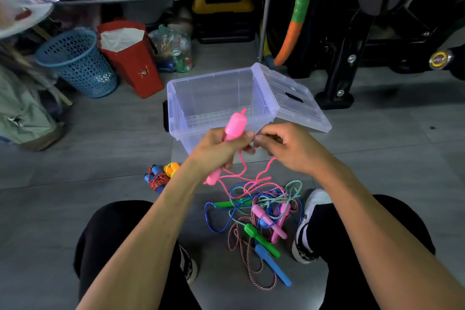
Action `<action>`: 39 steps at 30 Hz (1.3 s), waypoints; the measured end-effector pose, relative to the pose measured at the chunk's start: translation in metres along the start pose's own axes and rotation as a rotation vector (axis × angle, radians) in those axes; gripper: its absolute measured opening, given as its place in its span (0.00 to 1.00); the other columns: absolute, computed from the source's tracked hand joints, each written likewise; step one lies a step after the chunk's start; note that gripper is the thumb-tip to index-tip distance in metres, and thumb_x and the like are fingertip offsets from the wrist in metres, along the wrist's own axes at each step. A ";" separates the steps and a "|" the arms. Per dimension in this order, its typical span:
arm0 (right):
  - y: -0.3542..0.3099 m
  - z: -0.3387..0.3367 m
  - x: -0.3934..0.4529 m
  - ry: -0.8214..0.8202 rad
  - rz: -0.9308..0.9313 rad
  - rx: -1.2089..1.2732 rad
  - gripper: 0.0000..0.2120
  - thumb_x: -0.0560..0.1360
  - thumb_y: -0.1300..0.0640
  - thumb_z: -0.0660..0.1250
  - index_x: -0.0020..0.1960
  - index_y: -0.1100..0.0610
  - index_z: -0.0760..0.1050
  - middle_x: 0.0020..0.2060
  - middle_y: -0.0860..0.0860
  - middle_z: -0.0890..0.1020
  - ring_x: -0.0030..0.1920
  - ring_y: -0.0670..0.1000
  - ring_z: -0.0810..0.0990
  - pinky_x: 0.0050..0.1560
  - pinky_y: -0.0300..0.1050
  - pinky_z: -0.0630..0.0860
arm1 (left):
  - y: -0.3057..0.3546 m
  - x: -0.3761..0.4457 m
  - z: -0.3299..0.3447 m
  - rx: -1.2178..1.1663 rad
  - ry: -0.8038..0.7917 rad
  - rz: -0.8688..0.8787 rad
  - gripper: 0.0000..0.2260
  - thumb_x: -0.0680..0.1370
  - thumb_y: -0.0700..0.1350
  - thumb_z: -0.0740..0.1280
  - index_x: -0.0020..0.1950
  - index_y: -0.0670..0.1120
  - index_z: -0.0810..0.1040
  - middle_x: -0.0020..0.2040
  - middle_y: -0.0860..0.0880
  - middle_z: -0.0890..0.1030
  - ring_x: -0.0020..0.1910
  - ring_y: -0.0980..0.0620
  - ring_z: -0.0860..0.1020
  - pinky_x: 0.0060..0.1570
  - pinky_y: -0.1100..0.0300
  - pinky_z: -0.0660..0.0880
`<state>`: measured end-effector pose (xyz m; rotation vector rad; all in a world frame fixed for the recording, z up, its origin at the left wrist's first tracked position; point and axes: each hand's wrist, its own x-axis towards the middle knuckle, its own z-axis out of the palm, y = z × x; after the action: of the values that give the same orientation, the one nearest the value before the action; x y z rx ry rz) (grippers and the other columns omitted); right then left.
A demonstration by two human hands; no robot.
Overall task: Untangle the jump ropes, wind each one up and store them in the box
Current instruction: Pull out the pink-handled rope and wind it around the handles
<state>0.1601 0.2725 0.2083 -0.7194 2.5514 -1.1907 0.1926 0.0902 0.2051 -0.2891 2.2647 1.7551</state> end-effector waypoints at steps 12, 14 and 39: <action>0.013 -0.016 -0.005 0.215 0.011 -0.019 0.09 0.77 0.54 0.67 0.40 0.56 0.80 0.25 0.47 0.72 0.27 0.44 0.67 0.30 0.32 0.62 | -0.012 0.011 -0.033 -0.044 0.438 0.006 0.06 0.75 0.43 0.71 0.47 0.41 0.81 0.34 0.47 0.75 0.28 0.50 0.69 0.24 0.64 0.69; 0.009 -0.011 -0.004 0.161 -0.034 -0.032 0.08 0.77 0.54 0.68 0.42 0.56 0.81 0.27 0.50 0.75 0.28 0.43 0.67 0.31 0.36 0.64 | -0.006 0.004 -0.017 -0.023 0.271 0.049 0.08 0.76 0.47 0.71 0.49 0.43 0.81 0.35 0.46 0.74 0.25 0.52 0.67 0.23 0.65 0.69; 0.001 0.005 0.003 0.020 0.004 0.048 0.10 0.78 0.55 0.66 0.42 0.59 0.78 0.32 0.56 0.81 0.35 0.57 0.79 0.37 0.49 0.75 | 0.008 0.001 -0.006 -0.275 0.111 -0.040 0.12 0.75 0.47 0.71 0.35 0.43 0.73 0.25 0.49 0.70 0.18 0.53 0.61 0.28 0.57 0.64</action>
<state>0.1588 0.2686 0.2042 -0.6952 2.5296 -1.2593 0.1883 0.0862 0.2133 -0.4939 2.0684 2.0773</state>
